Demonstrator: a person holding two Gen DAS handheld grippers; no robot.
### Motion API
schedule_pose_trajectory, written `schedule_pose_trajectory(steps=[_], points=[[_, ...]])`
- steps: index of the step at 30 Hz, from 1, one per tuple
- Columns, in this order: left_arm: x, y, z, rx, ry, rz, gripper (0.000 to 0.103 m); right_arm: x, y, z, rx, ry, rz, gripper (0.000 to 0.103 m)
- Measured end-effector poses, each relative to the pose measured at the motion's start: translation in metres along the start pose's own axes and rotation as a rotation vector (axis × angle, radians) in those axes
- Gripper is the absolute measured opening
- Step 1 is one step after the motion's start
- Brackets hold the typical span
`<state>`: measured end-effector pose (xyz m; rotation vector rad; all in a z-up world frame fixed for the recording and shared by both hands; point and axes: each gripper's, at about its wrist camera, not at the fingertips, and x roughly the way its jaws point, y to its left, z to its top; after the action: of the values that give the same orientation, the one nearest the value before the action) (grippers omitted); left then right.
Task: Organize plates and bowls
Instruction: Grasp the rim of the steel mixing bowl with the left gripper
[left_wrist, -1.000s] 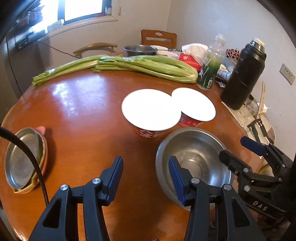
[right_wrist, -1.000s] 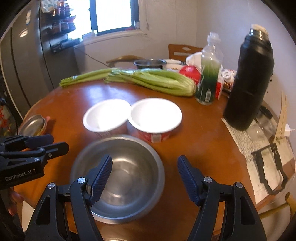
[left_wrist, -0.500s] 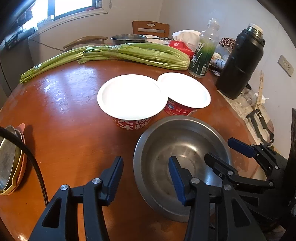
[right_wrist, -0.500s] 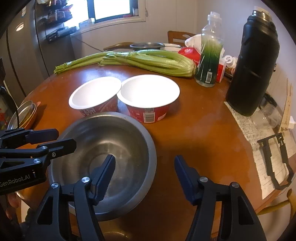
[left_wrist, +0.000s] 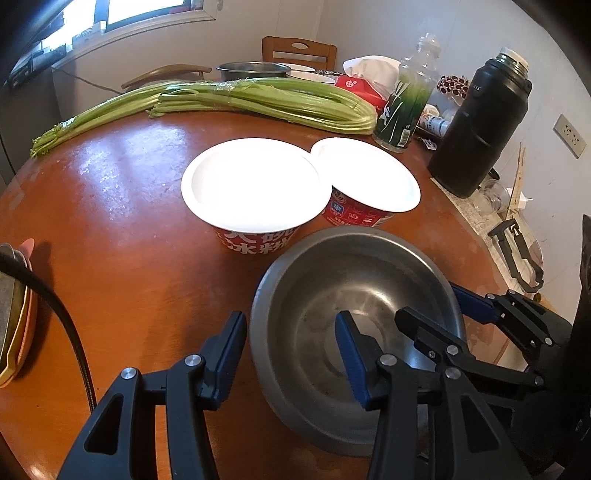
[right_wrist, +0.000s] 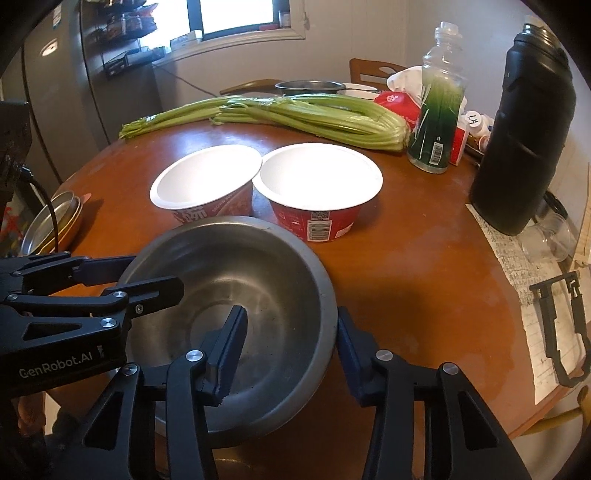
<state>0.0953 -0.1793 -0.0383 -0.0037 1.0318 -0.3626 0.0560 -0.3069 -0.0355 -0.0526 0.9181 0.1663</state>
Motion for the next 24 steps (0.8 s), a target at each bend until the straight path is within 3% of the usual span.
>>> schedule_pose_trajectory(steps=[24], points=[[-0.037,0.042,-0.03,-0.064,-0.015,0.109,0.051,-0.002,0.067,-0.004,-0.101,0.031,0.079,0.049]])
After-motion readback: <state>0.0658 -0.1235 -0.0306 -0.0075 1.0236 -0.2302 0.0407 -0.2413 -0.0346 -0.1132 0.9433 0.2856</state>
